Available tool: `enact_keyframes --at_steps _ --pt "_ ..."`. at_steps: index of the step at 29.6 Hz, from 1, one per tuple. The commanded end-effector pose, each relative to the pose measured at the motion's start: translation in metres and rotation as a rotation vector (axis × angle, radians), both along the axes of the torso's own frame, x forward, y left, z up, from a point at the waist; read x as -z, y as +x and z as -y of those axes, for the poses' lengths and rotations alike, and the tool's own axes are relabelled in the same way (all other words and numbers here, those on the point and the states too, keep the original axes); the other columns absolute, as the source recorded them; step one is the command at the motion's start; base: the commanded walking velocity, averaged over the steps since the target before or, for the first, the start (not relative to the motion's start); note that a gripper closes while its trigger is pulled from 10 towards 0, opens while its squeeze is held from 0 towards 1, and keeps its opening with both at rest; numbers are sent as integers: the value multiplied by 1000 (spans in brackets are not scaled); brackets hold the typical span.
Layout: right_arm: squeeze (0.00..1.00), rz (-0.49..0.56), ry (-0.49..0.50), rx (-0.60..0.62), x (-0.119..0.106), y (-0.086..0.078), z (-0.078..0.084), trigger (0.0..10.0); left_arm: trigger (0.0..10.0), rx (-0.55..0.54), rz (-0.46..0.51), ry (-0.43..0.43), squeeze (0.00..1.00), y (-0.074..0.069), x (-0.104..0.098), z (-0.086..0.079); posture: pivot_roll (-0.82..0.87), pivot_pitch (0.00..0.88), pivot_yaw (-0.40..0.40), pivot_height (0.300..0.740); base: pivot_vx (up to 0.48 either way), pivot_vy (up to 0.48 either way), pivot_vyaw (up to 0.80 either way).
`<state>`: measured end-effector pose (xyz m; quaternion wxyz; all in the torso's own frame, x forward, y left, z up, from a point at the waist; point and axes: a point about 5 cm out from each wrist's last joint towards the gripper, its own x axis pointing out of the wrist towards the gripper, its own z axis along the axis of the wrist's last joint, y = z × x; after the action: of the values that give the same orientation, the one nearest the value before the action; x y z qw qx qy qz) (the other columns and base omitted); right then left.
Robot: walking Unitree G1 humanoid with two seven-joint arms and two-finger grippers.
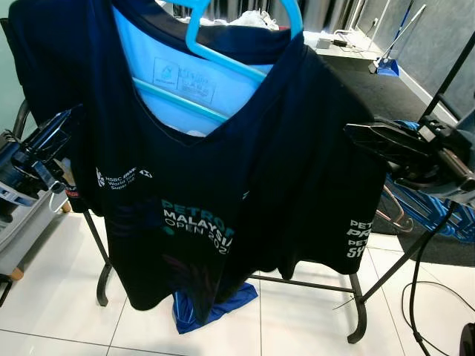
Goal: Hang hanger
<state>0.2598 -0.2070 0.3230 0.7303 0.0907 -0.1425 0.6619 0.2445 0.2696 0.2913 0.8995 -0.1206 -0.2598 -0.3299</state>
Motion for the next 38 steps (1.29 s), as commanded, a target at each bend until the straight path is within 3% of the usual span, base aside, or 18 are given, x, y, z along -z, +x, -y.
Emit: enact_keyframes --at_steps 1,3,6,7,10,11,13,16,18,19,21,22,24,26,27,28,35,38 --pt "0 -4 -22 32 2 2 1 0 0 -50 26 -7 0 1 -4 -5 -16 22 -49 740 0 0 0" --pt "0 -45 -72 135 15 12 5 0 0 -183 56 -51 0 4 -14 -24 -16 25 -49 740 0 0 0" --pt "0 -59 -89 176 20 16 7 0 0 -237 67 -71 0 4 -18 -33 -16 25 -49 740 0 0 0" --pt "0 -82 -106 219 26 21 11 0 0 -312 81 -94 0 3 -23 -43 -14 30 -49 740 0 0 0" --pt "0 -105 -134 253 34 24 13 0 0 -371 99 -118 0 1 -29 -53 -13 35 -48 740 0 0 0" --pt "0 -134 -179 287 44 27 14 0 0 -433 120 -150 0 -3 -36 -65 -11 39 -49 740 0 0 0" --pt "0 -134 -179 287 44 27 14 0 0 -433 120 -150 0 -3 -36 -65 -11 39 -49 740 0 0 0" --pt "0 -164 -229 273 55 26 11 0 0 -513 140 -191 0 -9 -42 -80 -10 44 -50 740 0 0 0" --pt "0 -164 -229 273 55 26 11 0 0 -513 140 -191 0 -9 -42 -80 -10 44 -50 740 0 0 0" --pt "0 -164 -222 197 54 19 6 0 0 -542 127 -199 0 -8 -40 -83 -12 45 -50 740 0 0 0" --pt "0 -164 -222 197 54 19 6 0 0 -542 127 -199 0 -8 -40 -83 -12 45 -50 740 0 0 0" --pt "0 -154 -203 92 48 8 -1 0 0 -556 106 -209 0 -6 -36 -83 -14 47 -49 740 0 0 0" --pt "0 -154 -203 92 48 8 -1 0 0 -556 106 -209 0 -6 -36 -83 -14 47 -49 740 0 0 0" --pt "0 -94 -91 -17 30 -2 -10 0 0 -558 35 -201 0 6 -21 -77 -14 51 -46 740 0 0 0" --pt "0 -94 -91 -17 30 -2 -10 0 0 -558 35 -201 0 6 -21 -77 -14 51 -46 740 0 0 0" --pt "0 -59 -31 -46 20 -5 -11 0 0 -550 -4 -189 0 13 -13 -70 -12 51 -45 740 0 0 0" --pt "0 26 62 -120 -3 -12 -11 0 0 -556 -99 -172 0 28 4 -60 -15 54 -42 740 0 0 0" --pt "0 73 116 -127 -15 -15 -8 0 0 -566 -184 -146 0 36 17 -55 -11 53 -40 740 0 0 0"
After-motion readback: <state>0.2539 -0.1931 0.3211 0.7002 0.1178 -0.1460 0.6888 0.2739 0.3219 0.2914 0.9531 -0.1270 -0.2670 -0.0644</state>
